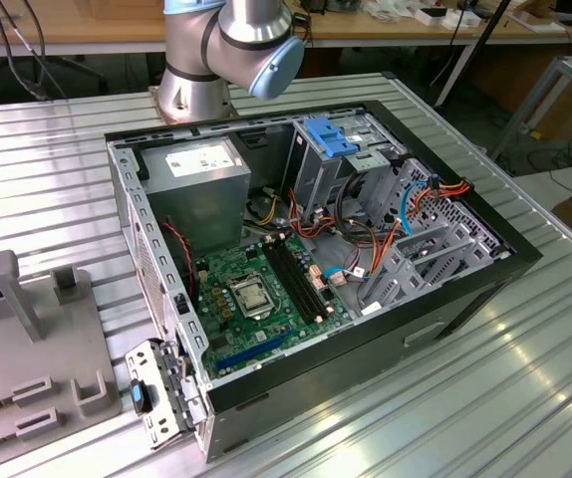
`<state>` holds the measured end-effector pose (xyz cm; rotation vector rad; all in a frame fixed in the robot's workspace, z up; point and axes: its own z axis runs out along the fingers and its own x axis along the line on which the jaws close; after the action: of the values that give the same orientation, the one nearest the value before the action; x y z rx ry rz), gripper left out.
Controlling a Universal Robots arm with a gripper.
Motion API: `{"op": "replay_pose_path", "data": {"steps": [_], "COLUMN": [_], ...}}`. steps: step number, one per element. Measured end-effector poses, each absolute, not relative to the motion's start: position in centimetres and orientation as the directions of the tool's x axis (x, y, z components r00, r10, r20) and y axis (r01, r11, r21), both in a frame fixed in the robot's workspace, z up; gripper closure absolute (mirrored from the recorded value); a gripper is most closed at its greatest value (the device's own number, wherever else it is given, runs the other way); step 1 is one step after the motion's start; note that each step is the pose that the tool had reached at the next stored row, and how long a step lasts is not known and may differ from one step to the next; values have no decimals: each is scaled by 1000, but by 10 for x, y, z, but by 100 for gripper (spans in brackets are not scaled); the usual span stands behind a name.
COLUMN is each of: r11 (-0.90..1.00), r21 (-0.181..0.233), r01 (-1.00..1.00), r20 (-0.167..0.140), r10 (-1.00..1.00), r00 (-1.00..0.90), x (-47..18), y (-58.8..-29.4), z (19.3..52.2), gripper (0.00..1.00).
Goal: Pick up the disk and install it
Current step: 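Pick up the disk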
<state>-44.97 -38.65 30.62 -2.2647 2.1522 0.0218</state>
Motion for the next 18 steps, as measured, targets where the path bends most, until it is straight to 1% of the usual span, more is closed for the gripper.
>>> {"op": "replay_pose_path", "data": {"steps": [5,6,7,13,18], "r11": [-51,-51,-51,54,67], "r21": [-3,-3,-3,-3,-3], "r01": [-999,-999,-999,-999,-998], "r20": [-22,-22,-22,-22,-22], "r10": [-998,-998,-998,-998,-998], "r00": [51,51,51,-54,-67], "x": [-450,-450,-450,-450,-450], "y": [-386,-386,-386,-386,-386], "z": [306,306,305,305,304], "gripper": [53,61,63,63,63]}}
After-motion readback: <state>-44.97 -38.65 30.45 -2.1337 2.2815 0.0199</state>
